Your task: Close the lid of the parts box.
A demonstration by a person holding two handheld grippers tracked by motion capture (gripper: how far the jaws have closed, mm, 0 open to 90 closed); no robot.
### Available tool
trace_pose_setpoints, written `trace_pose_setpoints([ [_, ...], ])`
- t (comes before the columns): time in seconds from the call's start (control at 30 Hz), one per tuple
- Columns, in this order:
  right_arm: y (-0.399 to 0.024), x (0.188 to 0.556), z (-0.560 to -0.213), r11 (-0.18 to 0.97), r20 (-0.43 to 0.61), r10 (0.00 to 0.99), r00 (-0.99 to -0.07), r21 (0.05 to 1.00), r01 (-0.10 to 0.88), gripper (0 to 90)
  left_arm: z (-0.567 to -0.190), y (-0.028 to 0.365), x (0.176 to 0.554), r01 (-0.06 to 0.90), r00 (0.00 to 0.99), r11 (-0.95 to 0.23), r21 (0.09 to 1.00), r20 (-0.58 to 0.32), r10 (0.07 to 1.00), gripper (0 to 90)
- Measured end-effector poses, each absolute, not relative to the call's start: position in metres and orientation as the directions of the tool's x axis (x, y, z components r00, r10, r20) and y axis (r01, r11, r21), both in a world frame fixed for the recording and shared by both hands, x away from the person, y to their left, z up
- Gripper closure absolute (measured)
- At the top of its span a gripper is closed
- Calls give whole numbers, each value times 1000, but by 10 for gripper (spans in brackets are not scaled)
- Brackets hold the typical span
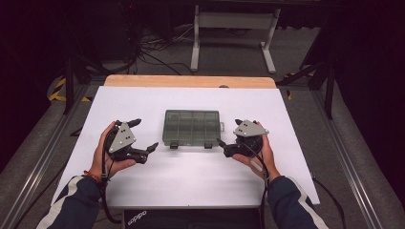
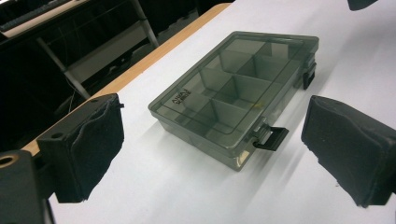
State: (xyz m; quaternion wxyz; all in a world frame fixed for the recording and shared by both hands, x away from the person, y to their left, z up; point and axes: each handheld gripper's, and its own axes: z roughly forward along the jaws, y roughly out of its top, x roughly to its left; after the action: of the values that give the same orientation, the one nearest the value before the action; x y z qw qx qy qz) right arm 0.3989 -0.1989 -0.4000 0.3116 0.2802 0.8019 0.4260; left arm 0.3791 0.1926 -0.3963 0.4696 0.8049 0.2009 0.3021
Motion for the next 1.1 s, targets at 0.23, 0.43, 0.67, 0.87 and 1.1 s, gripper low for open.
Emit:
trace_pose_setpoints([
  [0.23,-204,392,-401,494,-279,709,-647,852,175,87,-397,196,374,39,740,-486,873,302,601,65],
  [0.43,-209,386,-400,492,-280,710,-646,854,171,87,-399,198,370,40,743,-493,869,304,597,65],
  [0.67,-214,379,-401,498,-288,709,-643,850,169,88,-400,201,364,46,747,-493,869,298,595,64],
  [0.87,-219,374,-403,503,-292,708,-643,848,169,87,-402,203,358,40,752,-498,866,302,586,64],
  [1.1,-223,369,-405,507,-296,708,-642,845,170,86,-405,205,354,50,758,-503,863,295,582,64],
])
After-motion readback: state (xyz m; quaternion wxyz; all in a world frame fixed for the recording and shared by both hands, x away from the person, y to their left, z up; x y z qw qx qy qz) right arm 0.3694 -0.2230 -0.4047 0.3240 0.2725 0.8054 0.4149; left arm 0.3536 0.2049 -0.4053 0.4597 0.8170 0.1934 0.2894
